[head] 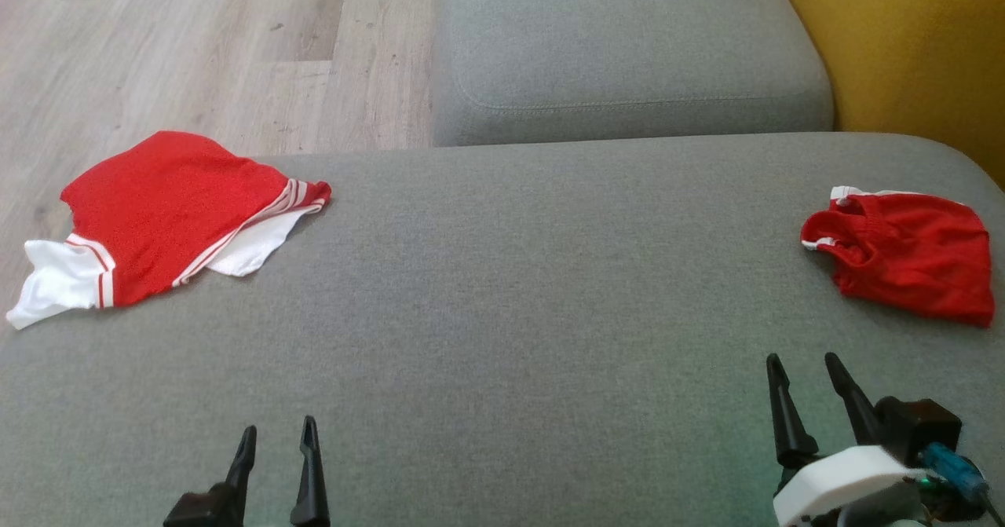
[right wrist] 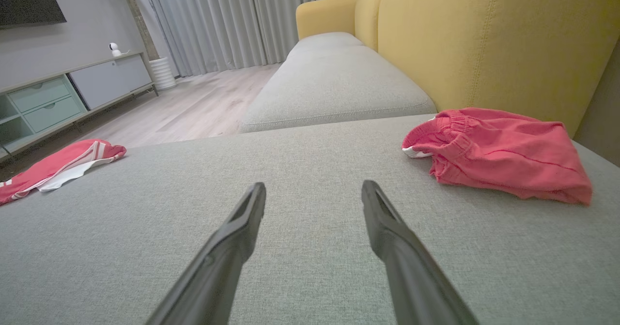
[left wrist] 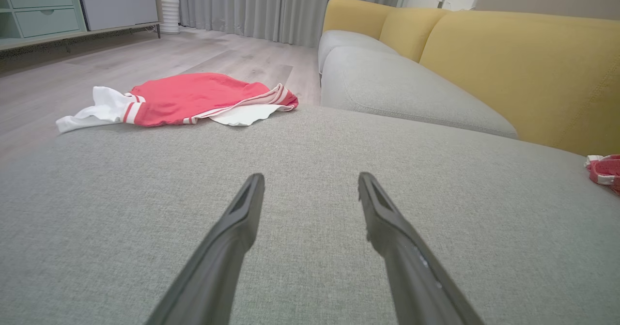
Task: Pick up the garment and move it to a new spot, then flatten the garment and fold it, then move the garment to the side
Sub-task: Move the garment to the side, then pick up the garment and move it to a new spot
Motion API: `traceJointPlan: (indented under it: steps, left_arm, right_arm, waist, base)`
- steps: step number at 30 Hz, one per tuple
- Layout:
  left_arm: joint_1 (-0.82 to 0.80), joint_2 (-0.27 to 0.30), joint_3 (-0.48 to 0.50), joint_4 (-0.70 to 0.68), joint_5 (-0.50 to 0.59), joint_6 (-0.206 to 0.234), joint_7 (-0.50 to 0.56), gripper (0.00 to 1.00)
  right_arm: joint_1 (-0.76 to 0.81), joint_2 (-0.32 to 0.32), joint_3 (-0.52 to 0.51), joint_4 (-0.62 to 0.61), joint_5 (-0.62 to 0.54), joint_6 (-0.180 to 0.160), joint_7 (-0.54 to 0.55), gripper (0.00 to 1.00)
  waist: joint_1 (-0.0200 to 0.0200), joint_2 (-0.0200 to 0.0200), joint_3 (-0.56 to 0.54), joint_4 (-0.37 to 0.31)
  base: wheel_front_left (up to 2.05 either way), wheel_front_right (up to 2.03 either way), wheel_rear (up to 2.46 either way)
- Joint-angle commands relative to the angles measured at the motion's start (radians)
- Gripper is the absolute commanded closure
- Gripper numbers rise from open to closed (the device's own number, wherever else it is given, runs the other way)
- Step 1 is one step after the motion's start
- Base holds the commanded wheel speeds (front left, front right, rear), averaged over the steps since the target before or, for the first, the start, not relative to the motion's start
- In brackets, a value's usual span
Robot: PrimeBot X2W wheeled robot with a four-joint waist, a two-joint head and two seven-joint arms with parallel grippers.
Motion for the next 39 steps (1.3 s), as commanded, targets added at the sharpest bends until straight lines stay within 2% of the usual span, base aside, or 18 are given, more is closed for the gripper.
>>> traceJointPlan:
  steps: [1, 7, 10, 16, 17, 24, 25, 39]
  left_arm:
    - [-0.046, 0.008, 0.041, -0.022, -0.006, 0.001, -0.012, 0.0]
    - [-0.054, 0.009, 0.036, -0.02, -0.006, -0.001, -0.01, 0.0]
    - [-0.061, 0.01, 0.032, -0.021, -0.003, 0.0, -0.008, 0.0]
    - [-0.076, 0.027, 0.031, -0.037, 0.007, 0.004, 0.001, 0.0]
    - [-0.076, 0.027, 0.031, -0.037, 0.007, 0.004, 0.001, 0.0]
    - [-0.087, 0.044, 0.028, -0.064, 0.012, 0.004, 0.014, 0.0]
    - [-0.09, 0.047, 0.028, -0.071, 0.013, 0.007, 0.016, 0.0]
    - [-0.049, 0.048, 0.095, -0.13, 0.008, 0.054, -0.022, 0.0]
  right_arm:
    - [-0.034, -0.007, 0.025, -0.043, 0.003, 0.007, -0.001, 0.0]
    - [-0.027, -0.006, 0.02, -0.051, -0.003, 0.007, 0.004, 0.0]
    - [-0.018, -0.006, 0.018, -0.059, 0.002, 0.007, 0.005, 0.0]
    - [-0.019, -0.006, 0.023, -0.057, 0.022, 0.007, -0.011, 0.0]
    - [-0.019, -0.006, 0.023, -0.057, 0.022, 0.007, -0.011, 0.0]
    - [-0.043, -0.006, 0.055, -0.039, 0.05, 0.007, -0.031, 0.0]
    - [-0.052, -0.006, 0.058, -0.03, 0.055, 0.007, -0.037, 0.0]
    - [-0.155, -0.006, 0.125, 0.007, 0.037, 0.007, -0.034, 0.0]
  waist:
    - [0.0, -0.0001, 0.002, 0.0]
    - [0.0, -0.0001, 0.002, 0.021]
    - [0.0, -0.0001, 0.001, 0.059]
    - [0.0, -0.0001, 0.004, 0.197]
    - [0.0, -0.0001, 0.004, 0.197]
    - [0.0, -0.0001, 0.008, 0.359]
    - [0.0, -0.0001, 0.01, 0.398]
    - [0.0, -0.0001, 0.087, 0.465]
  base:
    - [0.0, 0.0, 0.0]
    - [0.0, 0.0, 0.0]
    - [0.0, 0.0, 0.0]
    - [0.0, 0.0, 0.0]
    - [0.0, 0.0, 0.0]
    - [0.0, 0.0, 0.0]
    - [0.0, 0.0, 0.0]
    - [0.0, 0.0, 0.0]
